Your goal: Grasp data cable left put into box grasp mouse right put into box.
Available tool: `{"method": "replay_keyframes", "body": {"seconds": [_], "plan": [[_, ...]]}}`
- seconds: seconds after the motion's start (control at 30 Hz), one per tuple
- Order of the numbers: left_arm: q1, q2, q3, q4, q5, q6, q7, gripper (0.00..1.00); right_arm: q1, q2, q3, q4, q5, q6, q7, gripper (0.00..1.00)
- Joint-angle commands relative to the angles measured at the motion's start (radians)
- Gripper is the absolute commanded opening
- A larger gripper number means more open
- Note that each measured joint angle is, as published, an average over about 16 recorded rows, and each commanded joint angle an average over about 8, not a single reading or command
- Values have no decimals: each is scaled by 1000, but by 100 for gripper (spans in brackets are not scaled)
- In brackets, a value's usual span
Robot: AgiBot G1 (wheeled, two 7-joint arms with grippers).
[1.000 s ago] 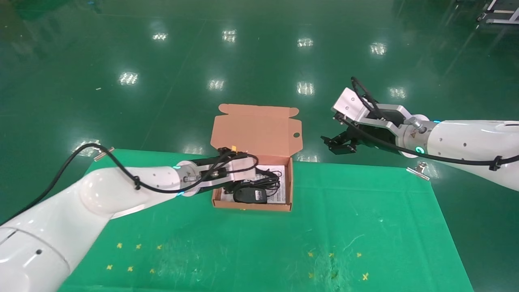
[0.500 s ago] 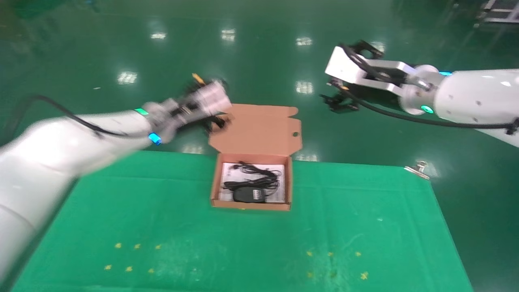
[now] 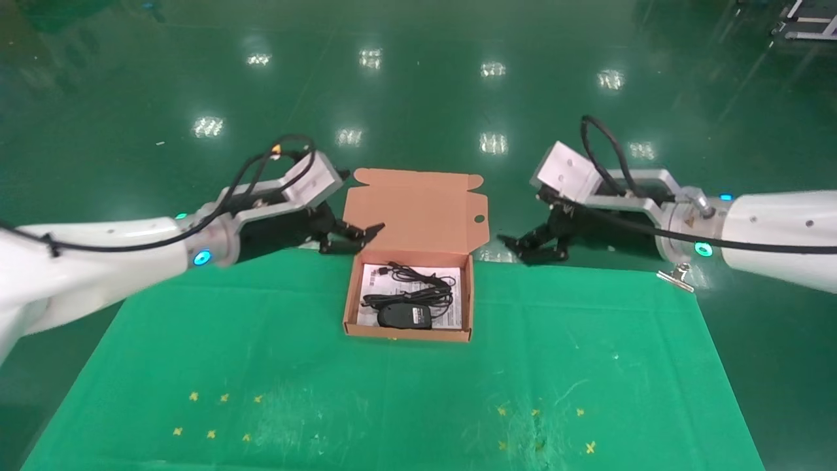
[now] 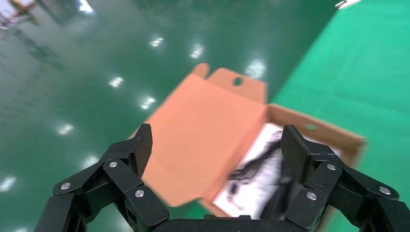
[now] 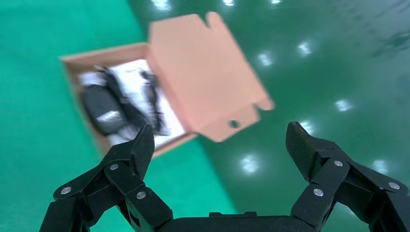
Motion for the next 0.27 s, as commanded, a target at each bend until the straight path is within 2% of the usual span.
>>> {"method": "replay_keyframes", "body": {"seconds": [0.03,0.17,0.27], "plan": [[17,-22,-17,-24,-28,33,-11,100,-26,9,37,7,33,-36,-14,100],[51,-68,-51,-73,-85,101,-34,100,-80,28,112,21,100,-110,-42,100],[64,-86,-64,-92,-107,127,-42,100,-100,35,140,26,126,-137,-52,100]]}}
